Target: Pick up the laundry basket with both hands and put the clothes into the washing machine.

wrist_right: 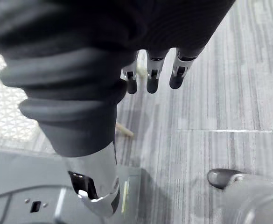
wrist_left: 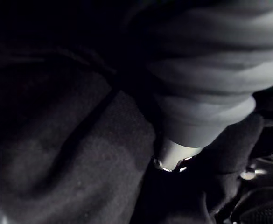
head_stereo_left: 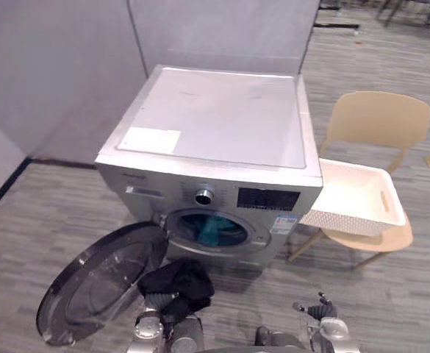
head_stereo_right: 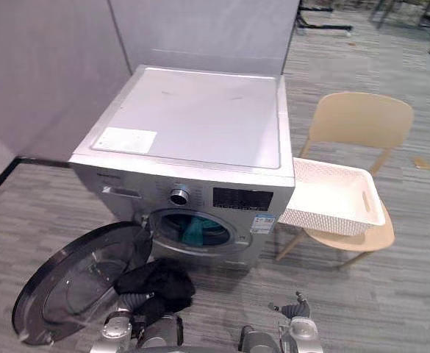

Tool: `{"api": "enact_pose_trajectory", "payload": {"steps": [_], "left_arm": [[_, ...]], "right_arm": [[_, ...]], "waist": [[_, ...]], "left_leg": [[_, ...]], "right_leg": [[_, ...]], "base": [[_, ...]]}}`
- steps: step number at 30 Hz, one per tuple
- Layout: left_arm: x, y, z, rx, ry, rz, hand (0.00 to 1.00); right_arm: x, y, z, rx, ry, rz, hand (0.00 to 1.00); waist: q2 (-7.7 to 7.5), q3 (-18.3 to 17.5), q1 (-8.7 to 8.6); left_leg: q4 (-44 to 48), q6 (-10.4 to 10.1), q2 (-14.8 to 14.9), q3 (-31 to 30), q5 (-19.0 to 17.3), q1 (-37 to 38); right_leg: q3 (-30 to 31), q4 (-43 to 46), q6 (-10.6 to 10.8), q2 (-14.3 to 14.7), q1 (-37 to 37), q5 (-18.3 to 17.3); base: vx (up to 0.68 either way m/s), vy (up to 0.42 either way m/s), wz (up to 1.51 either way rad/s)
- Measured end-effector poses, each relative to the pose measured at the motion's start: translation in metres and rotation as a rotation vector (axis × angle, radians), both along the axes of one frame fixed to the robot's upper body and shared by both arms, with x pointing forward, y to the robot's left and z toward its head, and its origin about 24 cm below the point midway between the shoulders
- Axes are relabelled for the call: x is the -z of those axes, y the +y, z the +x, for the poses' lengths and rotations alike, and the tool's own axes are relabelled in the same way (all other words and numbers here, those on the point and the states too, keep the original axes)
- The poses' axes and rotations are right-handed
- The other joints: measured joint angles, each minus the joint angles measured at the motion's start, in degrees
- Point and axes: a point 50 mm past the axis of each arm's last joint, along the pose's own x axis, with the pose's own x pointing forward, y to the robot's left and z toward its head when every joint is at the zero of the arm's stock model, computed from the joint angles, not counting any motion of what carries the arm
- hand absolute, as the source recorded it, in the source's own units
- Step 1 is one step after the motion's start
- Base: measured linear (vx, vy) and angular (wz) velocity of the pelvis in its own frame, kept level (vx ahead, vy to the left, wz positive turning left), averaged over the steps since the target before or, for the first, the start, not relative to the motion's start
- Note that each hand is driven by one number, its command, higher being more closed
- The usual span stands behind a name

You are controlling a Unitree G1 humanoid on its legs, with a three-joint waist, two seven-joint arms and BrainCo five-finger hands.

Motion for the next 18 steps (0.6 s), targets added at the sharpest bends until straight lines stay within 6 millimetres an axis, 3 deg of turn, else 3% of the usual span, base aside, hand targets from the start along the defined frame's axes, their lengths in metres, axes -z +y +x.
{"api": "enact_pose_trajectory", "payload": {"steps": [2,4,6,8,10,13,15,18], "left_arm": [[-0.018,0.002,0.026,0.014,-0.102,0.018,1.0],[-0.038,-0.004,0.05,0.041,-0.209,0.017,1.0],[-0.062,-0.01,0.069,0.027,-0.333,-0.006,1.0],[-0.078,-0.016,0.085,0.022,-0.413,-0.022,1.0],[-0.095,-0.02,0.098,0.015,-0.487,-0.033,1.0],[-0.139,-0.029,0.123,0.017,-0.675,-0.048,1.0],[-0.186,-0.04,0.145,0.045,-0.85,-0.046,1.0],[-0.245,-0.052,0.166,0.047,-1.06,-0.043,1.0]], "right_arm": [[-0.005,0.004,0.008,0.004,-0.043,0.008,0.0],[-0.014,0.004,0.025,0.004,-0.103,-0.003,0.0],[-0.03,0.005,0.049,0.016,-0.201,-0.009,0.0],[-0.039,0.007,0.061,0.01,-0.249,-0.014,0.0],[-0.048,0.011,0.072,0.005,-0.297,-0.014,0.0],[-0.074,0.014,0.096,0.025,-0.434,-0.021,0.0],[-0.1,0.017,0.118,0.033,-0.555,-0.032,0.0],[-0.125,0.021,0.134,0.044,-0.666,-0.041,0.0]], "waist": [[-1.68,1.68,0.41],[-1.73,4.65,0.36],[-0.72,6.04,0.31],[0.0,7.6,0.37],[-0.31,8.8,0.37],[-1.09,10.12,0.34],[-1.43,11.69,0.29],[-1.56,13.37,-0.07]], "left_leg": [[6.19,1.32,-0.39,1.64,-1.95,-5.25],[11.01,2.23,-0.33,3.78,-4.11,-8.08],[17.45,3.11,0.38,5.84,-7.93,-14.59],[21.48,3.44,1.34,6.42,-9.58,-18.85],[24.27,3.41,1.94,6.88,-10.43,-22.41],[29.27,3.95,3.79,7.5,-10.82,-31.41],[33.61,4.3,5.15,7.18,-11.05,-39.22],[38.71,4.81,6.01,6.02,-11.26,-48.08]], "right_leg": [[1.05,8.15,1.02,-1.36,-6.71,-2.04],[1.97,14.92,1.38,-2.45,-11.65,-3.65],[4.05,22.03,2.31,-2.85,-20.04,-6.36],[4.53,25.9,2.41,-2.9,-24.72,-7.77],[5.28,29.23,2.33,-2.8,-29.02,-8.89],[6.31,34.54,2.15,-2.25,-39.08,-9.12],[6.5,38.86,2.14,-1.74,-47.26,-9.1],[6.63,44.02,2.21,-1.2,-56.05,-9.18]], "base": [[0.05,0.131,-0.3],[-0.06,0.137,-0.38],[-0.14,0.087,-0.53],[-0.13,0.03,-0.28],[-0.13,-0.01,-0.17],[-0.12,-0.021,-0.26],[-0.12,-0.032,-0.21],[-0.07,-0.038,-0.07]]}}
